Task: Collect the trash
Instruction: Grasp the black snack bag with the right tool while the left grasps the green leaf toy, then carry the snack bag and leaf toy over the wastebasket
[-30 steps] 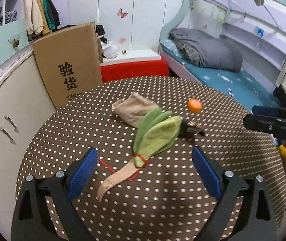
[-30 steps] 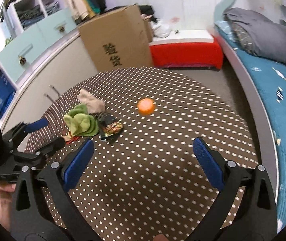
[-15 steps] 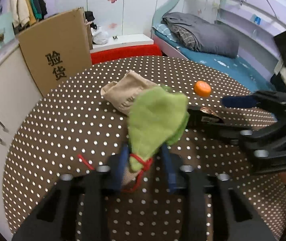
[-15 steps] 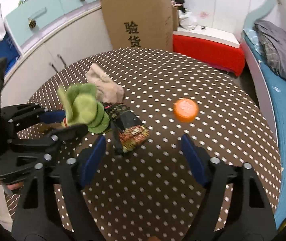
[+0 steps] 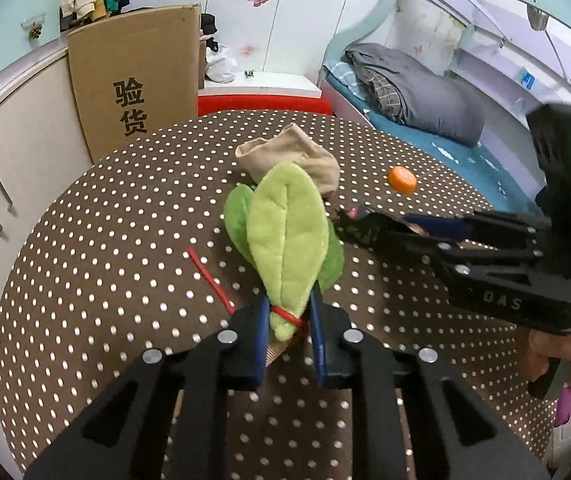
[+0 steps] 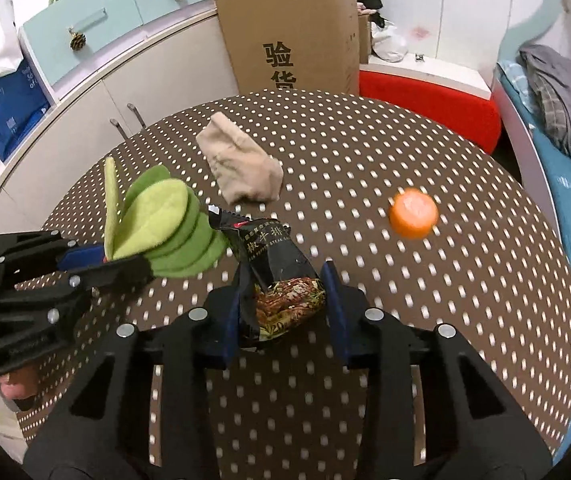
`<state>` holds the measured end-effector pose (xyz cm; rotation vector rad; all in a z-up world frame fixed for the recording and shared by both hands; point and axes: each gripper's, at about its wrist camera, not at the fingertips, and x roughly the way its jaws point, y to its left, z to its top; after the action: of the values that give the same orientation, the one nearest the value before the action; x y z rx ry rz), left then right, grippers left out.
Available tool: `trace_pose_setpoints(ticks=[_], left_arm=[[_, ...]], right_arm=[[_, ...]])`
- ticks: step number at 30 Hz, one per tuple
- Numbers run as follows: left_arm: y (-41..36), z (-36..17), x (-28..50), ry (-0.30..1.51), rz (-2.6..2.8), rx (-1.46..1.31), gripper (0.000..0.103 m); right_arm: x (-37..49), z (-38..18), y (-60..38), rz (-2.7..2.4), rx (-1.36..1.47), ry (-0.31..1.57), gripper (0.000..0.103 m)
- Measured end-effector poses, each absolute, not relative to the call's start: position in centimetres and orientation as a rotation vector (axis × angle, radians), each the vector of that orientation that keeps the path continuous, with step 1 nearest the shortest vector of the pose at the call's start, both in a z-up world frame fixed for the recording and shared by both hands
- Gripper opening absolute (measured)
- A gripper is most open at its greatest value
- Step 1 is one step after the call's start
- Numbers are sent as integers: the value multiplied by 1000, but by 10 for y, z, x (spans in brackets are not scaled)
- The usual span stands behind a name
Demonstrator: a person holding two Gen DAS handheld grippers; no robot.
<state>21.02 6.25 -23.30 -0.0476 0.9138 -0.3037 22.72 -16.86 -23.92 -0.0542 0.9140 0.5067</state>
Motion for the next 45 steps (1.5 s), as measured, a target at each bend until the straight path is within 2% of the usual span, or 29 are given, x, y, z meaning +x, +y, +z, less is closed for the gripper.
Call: trace_pose_setpoints(ticks=[12, 28, 45], left_arm=[[25, -214, 171, 880, -332, -52, 15], [-92, -149, 148, 766, -445, 36, 15], [-236, -117, 141, 701, -674, 121, 15]], right_arm=[[178, -209, -240, 449, 58, 832, 36], [118, -164, -392, 301, 266, 647, 36], [68, -177, -549, 14, 486, 591, 36]])
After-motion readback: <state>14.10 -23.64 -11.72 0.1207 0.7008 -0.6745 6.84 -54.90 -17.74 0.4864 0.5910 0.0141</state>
